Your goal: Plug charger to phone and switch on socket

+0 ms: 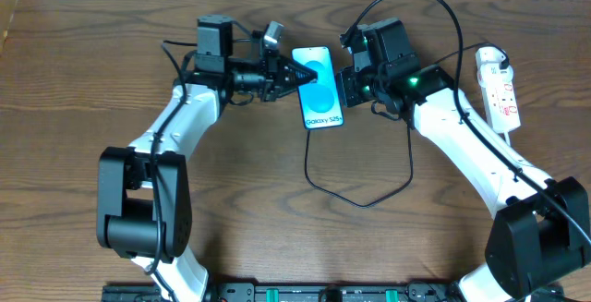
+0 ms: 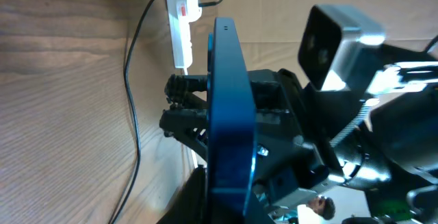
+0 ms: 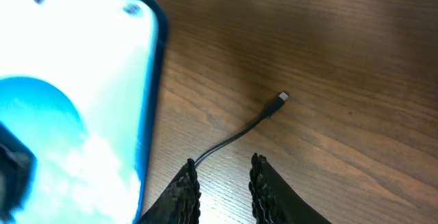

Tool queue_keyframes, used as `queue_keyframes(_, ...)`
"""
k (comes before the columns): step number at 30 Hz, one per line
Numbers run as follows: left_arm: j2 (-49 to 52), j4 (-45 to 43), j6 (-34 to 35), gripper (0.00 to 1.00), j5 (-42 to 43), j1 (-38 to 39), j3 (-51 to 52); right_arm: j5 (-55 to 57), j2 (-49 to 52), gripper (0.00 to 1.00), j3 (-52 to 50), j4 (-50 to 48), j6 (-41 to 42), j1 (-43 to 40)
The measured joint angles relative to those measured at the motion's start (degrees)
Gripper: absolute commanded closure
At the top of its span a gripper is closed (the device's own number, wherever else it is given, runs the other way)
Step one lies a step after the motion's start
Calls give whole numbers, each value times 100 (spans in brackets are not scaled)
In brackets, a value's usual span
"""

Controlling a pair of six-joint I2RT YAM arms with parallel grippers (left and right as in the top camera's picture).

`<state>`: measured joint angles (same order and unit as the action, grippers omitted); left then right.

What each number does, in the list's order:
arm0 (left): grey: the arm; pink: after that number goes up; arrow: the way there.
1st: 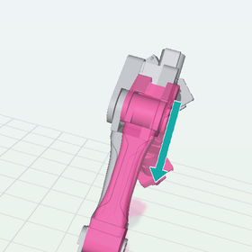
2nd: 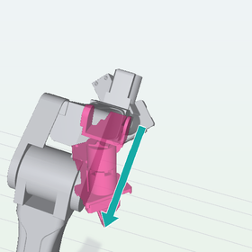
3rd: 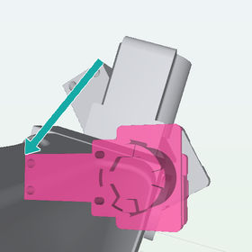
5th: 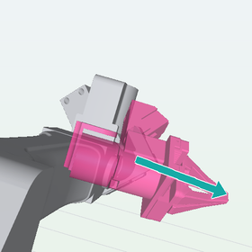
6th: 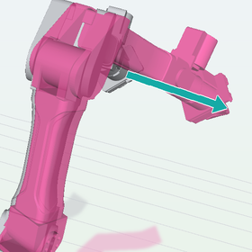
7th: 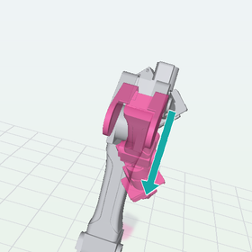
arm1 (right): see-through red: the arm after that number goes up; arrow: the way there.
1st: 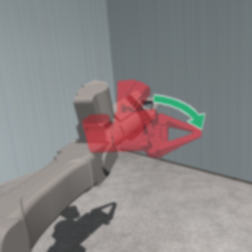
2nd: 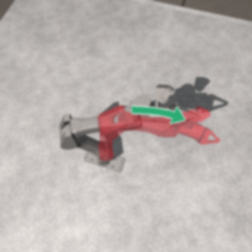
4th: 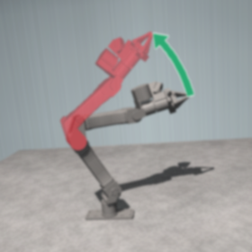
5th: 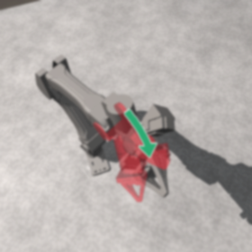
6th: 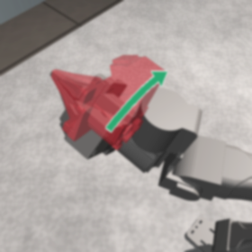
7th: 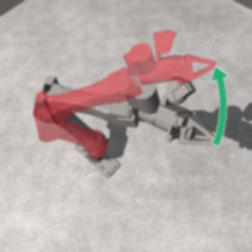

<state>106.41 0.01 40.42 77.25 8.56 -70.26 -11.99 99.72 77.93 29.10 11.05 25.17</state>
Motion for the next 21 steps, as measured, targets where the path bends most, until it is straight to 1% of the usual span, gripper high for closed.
queue_keyframes(8, 0, 2, 136, 93, -219, 131, 0, -2, 2, 75, 0, -125, 61, -55)
queue_keyframes(21, 0, 7, 269, 93, -245, 111, 0, -208, 11, 76, 0, -315, 341, -74)
